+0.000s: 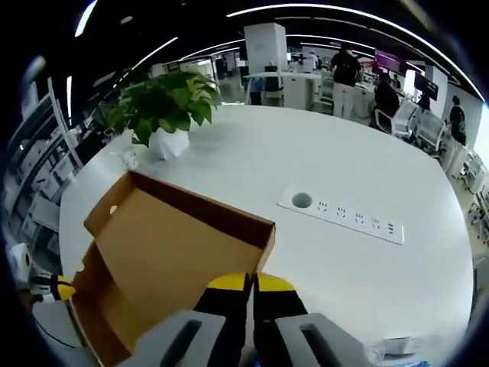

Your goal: Operate the shoe box by opening the lid, removing the specified soft item, and placing it in the target area until the item is outside and the box remains undamaged.

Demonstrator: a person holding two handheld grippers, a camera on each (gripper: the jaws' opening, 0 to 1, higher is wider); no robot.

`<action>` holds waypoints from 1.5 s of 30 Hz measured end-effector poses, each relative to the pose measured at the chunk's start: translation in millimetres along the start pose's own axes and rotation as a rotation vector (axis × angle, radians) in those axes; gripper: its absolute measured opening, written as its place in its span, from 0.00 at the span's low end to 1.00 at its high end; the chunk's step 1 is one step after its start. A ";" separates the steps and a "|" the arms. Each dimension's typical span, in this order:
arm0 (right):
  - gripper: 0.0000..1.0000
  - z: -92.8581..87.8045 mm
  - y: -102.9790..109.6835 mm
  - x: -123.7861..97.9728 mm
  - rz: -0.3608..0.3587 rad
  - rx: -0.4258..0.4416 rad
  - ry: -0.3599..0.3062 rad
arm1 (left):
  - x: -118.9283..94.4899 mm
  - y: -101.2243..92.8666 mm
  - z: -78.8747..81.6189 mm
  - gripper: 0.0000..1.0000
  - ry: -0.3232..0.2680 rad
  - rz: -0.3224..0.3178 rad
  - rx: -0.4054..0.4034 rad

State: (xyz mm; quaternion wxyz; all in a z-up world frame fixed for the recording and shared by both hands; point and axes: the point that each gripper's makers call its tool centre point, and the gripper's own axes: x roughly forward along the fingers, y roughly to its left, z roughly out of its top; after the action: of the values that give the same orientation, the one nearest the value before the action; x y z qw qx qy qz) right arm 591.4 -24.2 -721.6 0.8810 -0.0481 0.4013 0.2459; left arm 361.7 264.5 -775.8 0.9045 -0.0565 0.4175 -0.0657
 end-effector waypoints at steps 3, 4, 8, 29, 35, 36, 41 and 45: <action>0.00 3.9 2.8 -7.0 0.003 -0.003 -0.033 | -0.6 -0.6 0.0 0.02 0.000 0.002 0.004; 0.00 4.9 5.1 -10.8 0.003 -0.007 -0.048 | -0.8 -1.0 -0.1 0.02 0.000 0.002 0.003; 0.00 8.8 9.6 -21.7 0.004 -0.024 -0.091 | -3.1 -3.5 -0.8 0.02 -0.004 0.002 -0.002; 0.00 6.6 45.7 -80.5 -0.006 -0.140 -0.298 | -6.4 -8.2 -1.2 0.02 -0.016 -0.004 -0.013; 0.00 -1.7 51.2 -89.5 -0.019 -0.164 -0.336 | -6.4 -8.5 -1.2 0.02 -0.019 -0.008 -0.011; 0.00 -2.7 51.2 -90.5 -0.019 -0.162 -0.341 | -6.4 -8.6 -1.1 0.03 -0.020 -0.009 -0.011; 0.00 -8.4 50.5 -93.1 -0.017 -0.159 -0.354 | -6.8 -8.9 -1.3 0.03 -0.025 -0.013 -0.015; 0.00 -15.7 55.2 -98.0 -0.019 -0.164 -0.367 | -6.6 -8.9 -1.2 0.03 -0.027 -0.013 -0.014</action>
State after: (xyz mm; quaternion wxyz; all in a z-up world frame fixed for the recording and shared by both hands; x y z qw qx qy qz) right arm 500.0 -19.1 -654.3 0.9348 -0.0781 0.2123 0.2739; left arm 355.9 256.8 -770.2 0.9093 -0.0664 0.4052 -0.0678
